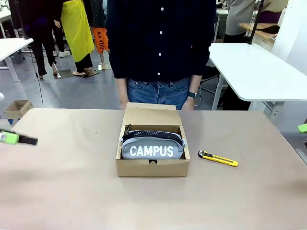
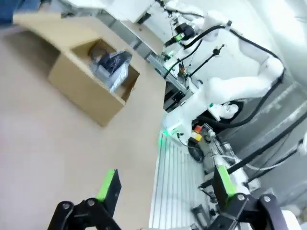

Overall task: Pack the items into the box.
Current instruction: Pick up the item indicated by the person and place it inside the Mailer Box.

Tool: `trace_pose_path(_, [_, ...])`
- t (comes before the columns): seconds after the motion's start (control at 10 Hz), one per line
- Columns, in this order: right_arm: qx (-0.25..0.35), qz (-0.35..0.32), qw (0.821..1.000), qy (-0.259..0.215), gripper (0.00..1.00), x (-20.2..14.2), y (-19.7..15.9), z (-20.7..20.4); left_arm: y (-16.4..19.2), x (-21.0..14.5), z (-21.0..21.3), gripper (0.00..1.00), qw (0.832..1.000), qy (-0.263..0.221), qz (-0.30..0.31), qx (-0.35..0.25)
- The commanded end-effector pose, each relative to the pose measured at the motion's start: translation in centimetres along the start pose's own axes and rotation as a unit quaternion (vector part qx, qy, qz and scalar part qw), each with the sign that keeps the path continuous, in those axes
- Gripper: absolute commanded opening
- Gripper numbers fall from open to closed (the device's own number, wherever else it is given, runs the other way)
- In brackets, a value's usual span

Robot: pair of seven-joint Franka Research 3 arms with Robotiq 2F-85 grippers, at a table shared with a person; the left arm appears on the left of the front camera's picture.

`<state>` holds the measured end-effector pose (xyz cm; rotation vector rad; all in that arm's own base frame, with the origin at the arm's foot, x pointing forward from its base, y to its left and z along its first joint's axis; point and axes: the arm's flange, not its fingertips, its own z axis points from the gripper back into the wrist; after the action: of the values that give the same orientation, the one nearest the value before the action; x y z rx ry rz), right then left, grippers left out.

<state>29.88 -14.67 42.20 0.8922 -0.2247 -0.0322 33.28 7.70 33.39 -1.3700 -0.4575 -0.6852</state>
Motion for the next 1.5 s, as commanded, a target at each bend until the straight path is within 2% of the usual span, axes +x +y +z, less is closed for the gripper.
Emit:
trace_pose_path(0.0, [-0.003, 0.011, 1.0, 0.004, 1.0, -0.17, -0.06, 0.23, -2.18, 2.52, 0.13, 1.0, 0.999, 0.012, -0.048, 0.009])
trace_pose_path(1.4, [-0.003, 0.011, 1.0, 0.004, 1.0, -0.17, -0.06, 0.23, -2.18, 2.52, 0.13, 1.0, 0.999, 0.012, -0.048, 0.009])
